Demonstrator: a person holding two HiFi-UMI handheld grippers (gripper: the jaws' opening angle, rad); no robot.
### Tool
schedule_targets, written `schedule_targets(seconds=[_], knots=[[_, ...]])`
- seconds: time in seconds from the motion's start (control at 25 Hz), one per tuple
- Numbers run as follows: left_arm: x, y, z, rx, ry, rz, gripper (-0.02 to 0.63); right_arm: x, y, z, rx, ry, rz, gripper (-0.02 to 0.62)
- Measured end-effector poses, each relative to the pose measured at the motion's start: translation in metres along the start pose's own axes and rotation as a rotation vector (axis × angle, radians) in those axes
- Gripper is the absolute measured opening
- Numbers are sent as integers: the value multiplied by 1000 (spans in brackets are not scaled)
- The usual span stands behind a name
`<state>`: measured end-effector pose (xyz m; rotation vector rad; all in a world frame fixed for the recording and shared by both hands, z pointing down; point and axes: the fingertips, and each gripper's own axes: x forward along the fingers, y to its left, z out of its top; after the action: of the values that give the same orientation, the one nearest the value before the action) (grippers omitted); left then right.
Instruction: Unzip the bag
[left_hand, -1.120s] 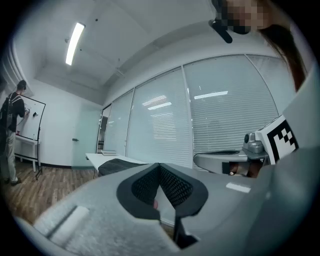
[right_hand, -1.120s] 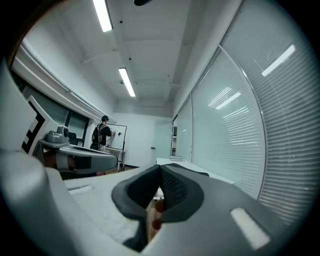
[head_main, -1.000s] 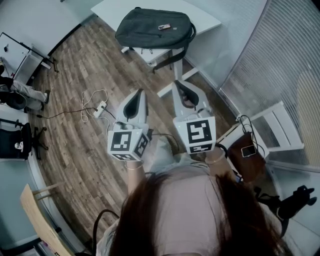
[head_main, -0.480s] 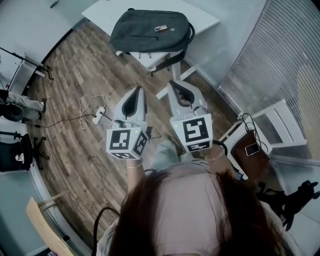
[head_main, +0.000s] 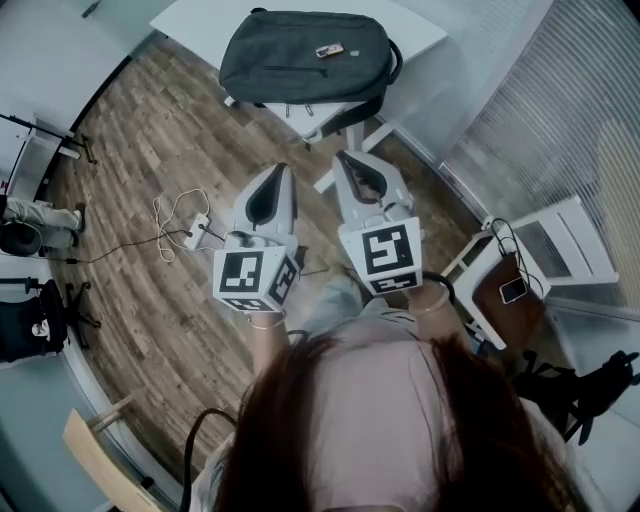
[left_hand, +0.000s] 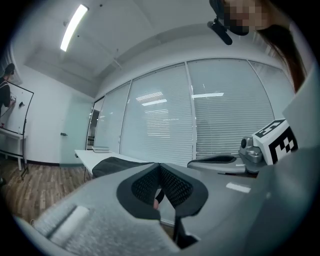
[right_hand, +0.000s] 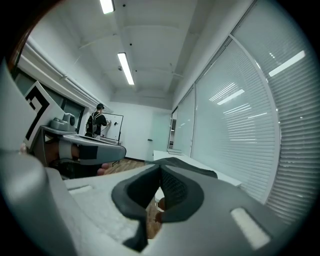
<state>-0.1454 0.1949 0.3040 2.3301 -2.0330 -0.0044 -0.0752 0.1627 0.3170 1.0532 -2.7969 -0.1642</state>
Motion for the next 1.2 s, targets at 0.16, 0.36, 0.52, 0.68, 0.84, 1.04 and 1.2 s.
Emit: schedule_targets(seconds=[0.16,0.36,0.52,0.68,0.84,1.04,1.2], knots=[[4,22,0,2,9,-23,3,23,8,5,-18,5,-23,3],[8,51,2,1,11,-51,3,49,19,10,-27,22,-62,3],[9,72,6,-9,3,-76,3,63,28,16,-31,20,-103,3],[15,83,4,-20,-1,-100,3,71,33,13,-41,35,-129,3],[27,85,-1,-27,8,-126,3,80,29,4,-51,67,-148,3],[39,85,-7,-35,10,-145,3,91,23,-6,-52,92,-155,4],[51,87,-15,-21,24,-151,3,103,18,-15,-57,112,-148,5]])
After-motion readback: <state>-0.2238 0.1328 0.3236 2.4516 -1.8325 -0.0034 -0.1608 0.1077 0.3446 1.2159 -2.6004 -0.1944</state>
